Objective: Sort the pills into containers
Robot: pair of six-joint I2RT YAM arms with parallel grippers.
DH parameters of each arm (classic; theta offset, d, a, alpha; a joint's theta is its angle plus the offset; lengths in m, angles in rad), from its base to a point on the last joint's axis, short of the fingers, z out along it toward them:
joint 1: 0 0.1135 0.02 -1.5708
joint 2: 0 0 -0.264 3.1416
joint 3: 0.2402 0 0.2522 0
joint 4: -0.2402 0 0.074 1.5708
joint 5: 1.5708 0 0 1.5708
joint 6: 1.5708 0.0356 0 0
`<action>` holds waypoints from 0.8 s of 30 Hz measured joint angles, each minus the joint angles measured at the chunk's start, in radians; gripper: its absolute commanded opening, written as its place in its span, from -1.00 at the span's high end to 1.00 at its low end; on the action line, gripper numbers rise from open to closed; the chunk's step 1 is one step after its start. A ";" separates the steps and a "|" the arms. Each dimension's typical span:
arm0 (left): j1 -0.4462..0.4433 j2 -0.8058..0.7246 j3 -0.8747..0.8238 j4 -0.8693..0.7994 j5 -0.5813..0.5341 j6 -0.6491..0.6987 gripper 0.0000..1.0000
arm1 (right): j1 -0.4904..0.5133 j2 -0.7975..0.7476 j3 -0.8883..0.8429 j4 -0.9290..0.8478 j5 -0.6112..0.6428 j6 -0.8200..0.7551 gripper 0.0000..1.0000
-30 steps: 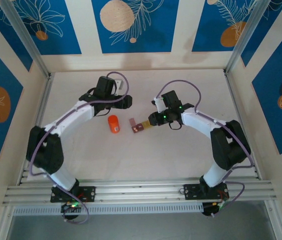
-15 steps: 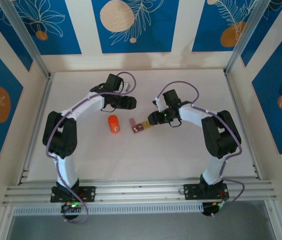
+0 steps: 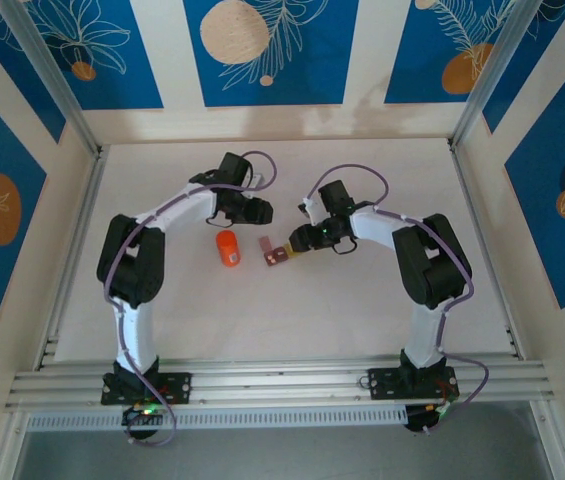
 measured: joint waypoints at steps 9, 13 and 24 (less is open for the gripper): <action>0.000 0.032 0.025 -0.051 -0.044 0.027 0.03 | 0.009 0.030 0.016 -0.013 0.001 -0.014 -0.13; 0.000 0.060 0.053 -0.089 -0.083 0.053 0.11 | 0.009 0.032 0.019 -0.015 0.003 -0.015 -0.12; -0.002 0.145 0.134 -0.191 -0.122 0.107 0.16 | 0.014 0.032 0.025 -0.032 0.012 -0.023 -0.12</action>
